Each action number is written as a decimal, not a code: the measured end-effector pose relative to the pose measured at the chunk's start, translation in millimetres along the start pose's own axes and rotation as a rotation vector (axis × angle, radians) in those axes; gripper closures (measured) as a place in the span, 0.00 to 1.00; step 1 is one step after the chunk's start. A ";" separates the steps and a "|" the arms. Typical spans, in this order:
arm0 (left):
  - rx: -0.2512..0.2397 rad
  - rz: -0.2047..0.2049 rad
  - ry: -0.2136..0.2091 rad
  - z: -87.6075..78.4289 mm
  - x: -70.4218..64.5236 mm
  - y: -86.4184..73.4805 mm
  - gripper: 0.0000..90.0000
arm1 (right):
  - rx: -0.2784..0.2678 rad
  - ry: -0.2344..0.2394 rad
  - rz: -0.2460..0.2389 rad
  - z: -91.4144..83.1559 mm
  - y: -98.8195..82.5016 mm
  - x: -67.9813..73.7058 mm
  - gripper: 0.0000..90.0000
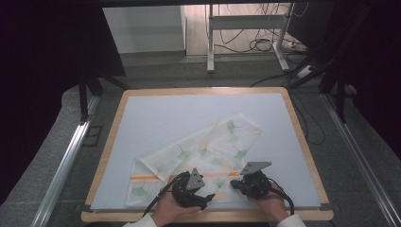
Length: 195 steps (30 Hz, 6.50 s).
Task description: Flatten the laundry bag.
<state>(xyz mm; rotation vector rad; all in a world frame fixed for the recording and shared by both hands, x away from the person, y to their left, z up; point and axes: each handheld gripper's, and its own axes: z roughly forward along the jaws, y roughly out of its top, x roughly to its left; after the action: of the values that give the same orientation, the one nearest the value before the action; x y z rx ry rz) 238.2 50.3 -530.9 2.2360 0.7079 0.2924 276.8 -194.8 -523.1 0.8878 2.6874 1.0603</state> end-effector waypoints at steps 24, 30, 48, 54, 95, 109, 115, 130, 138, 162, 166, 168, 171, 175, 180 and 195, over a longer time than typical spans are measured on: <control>0.013 0.005 0.024 9.5 3.1 0.8 0.82 | 0.001 -0.026 -0.022 -0.3 0.1 1.6 0.99; 0.018 -0.010 0.020 10.0 5.3 2.2 0.94 | 0.002 -0.029 -0.022 -0.4 0.2 1.6 0.99; -0.011 -0.041 0.004 0.7 11.8 6.4 1.00 | 0.000 -0.026 -0.021 -0.8 -0.1 0.0 0.99; -0.058 -0.054 0.002 -10.6 16.3 10.4 1.00 | -0.002 -0.027 -0.020 -0.6 -0.2 0.0 0.99; -0.152 -0.179 0.052 -39.5 75.6 22.1 1.00 | 0.000 -0.013 -0.021 -0.6 -0.2 -2.0 0.99; -0.169 -0.197 0.064 -40.4 94.0 27.0 1.00 | -0.004 -0.009 -0.017 0.0 0.0 -3.3 0.99; -0.176 -0.216 0.070 -43.5 100.7 24.2 1.00 | -0.002 -0.011 -0.024 -0.2 0.2 -2.7 0.99; -0.188 -0.262 0.094 -47.0 115.7 17.3 1.00 | -0.007 -0.007 -0.016 -0.2 -0.4 -3.4 0.99; -0.217 -0.303 0.088 -52.7 126.4 12.8 1.00 | -0.007 -0.007 -0.018 -0.2 -0.4 -3.4 0.99; -0.218 -0.343 0.142 -59.7 152.8 4.5 1.00 | -0.009 -0.007 -0.018 -0.1 -0.7 -3.2 0.99; -0.223 -0.346 0.140 -60.6 157.7 5.1 1.00 | -0.009 -0.007 -0.018 -0.2 -0.7 -3.3 0.99; -0.219 -0.343 0.145 -61.5 160.8 5.9 1.00 | -0.009 -0.005 -0.018 -0.3 -0.8 -3.5 0.99; -0.218 -0.344 0.152 -62.6 165.9 6.5 1.00 | -0.011 -0.004 -0.015 -0.1 -0.9 -3.8 0.99; -0.221 -0.347 0.152 -65.1 172.2 8.2 1.00 | -0.014 0.002 -0.011 0.1 -1.2 -5.0 0.99; -0.229 -0.353 0.146 -69.3 182.5 12.6 1.00 | -0.017 0.004 -0.005 0.1 -1.4 -5.3 0.99; -0.233 -0.406 0.174 -65.2 212.7 25.8 1.00 | -0.019 0.005 -0.008 0.1 -1.6 -5.4 0.99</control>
<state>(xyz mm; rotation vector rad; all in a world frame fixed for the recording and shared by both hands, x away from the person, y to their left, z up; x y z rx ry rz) 396.2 196.7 -469.4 1.8126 1.1382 0.3480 280.5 -198.7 -524.8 0.8709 2.6787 1.0854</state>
